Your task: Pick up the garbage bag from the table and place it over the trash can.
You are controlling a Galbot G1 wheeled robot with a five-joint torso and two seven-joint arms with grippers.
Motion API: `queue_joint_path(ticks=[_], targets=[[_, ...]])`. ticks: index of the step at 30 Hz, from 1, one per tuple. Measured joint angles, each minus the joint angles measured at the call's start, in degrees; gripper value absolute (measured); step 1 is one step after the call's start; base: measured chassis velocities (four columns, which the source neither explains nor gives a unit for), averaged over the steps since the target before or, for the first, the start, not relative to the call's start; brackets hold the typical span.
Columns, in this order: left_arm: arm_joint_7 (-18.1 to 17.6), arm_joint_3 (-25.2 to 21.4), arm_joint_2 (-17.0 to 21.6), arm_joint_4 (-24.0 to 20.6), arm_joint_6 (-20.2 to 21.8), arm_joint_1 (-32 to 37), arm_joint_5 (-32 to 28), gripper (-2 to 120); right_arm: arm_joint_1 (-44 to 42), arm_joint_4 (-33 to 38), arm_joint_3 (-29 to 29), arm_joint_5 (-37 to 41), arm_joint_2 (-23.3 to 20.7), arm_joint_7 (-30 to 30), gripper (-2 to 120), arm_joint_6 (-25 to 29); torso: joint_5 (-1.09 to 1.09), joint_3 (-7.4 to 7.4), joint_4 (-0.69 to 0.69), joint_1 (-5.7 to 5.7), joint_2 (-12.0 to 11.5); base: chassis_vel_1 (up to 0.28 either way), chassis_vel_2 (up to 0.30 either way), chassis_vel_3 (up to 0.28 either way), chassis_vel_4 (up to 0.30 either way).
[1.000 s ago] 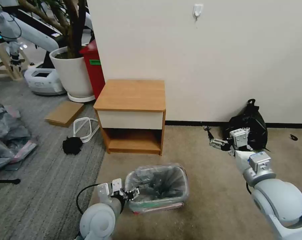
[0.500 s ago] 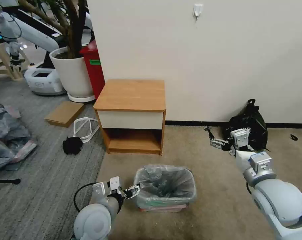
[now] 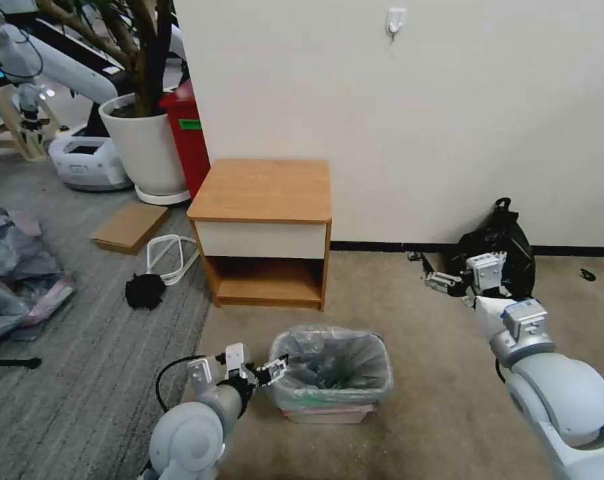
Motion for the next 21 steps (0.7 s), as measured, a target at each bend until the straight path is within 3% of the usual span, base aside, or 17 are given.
queue_joint_path(ticks=[2,3,6,7,9,10,14,18,21], targets=[[4.0,-1.7,0.2,-0.6,-3.3,0.8,6.7,92,-0.4,-0.2,0.9,2.5,0.5,-0.3,100,3.4,0.0,0.0,0.02,0.0,0.0,0.0,0.0,0.0,0.0],[4.0,-1.7,0.2,-0.6,-3.3,0.8,6.7,92,-0.4,-0.2,0.9,2.5,0.5,-0.3,100,3.4,0.0,0.0,0.02,0.0,0.0,0.0,0.0,0.0,0.0],[9.4,-6.0,0.1,-4.5,-11.2,3.8,18.8,96,-3.3,1.0,2.8,6.6,2.0,-0.1,100,10.3,0.0,-0.01,-0.02,0.0,0.0,0.0,0.0,0.0,0.0],[9.4,-6.0,0.1,-4.5,-11.2,3.8,18.8,96,-3.3,1.0,2.8,6.6,2.0,-0.1,100,10.3,0.0,-0.01,-0.02,0.0,0.0,0.0,0.0,0.0,0.0],[10.2,-8.4,-1.1,-5.9,-16.9,6.4,24.8,99,-5.1,1.1,3.3,5.5,3.4,0.5,100,14.1,0.0,0.0,0.0,0.0,0.0,0.0,0.0,0.0,0.0],[10.2,-8.4,-1.1,-5.9,-16.9,6.4,24.8,99,-5.1,1.1,3.3,5.5,3.4,0.5,100,14.1,0.0,0.0,0.0,0.0,0.0,0.0,0.0,0.0,0.0],[13.2,-13.9,-3.3,-6.0,-27.5,11.6,35.8,100,-10.1,1.4,4.5,-2.5,7.2,1.4,100,16.0,0.0,-0.01,0.0,0.0,0.0,0.0,0.0,0.0,0.0],[13.7,-16.5,-4.1,-6.1,-30.7,13.6,38.4,100,-12.1,1.6,4.7,-5.1,9.5,0.8,100,15.2,-0.01,-0.01,-0.02,0.0,0.0,0.0,0.0,0.0,0.0],[13.8,-20.1,-5.7,-6.6,-34.3,16.7,39.5,100,-13.9,0.7,4.6,-5.9,12.7,-7.0,100,14.7,0.0,-0.01,-0.01,0.0,0.0,0.0,0.0,0.0,0.0]])
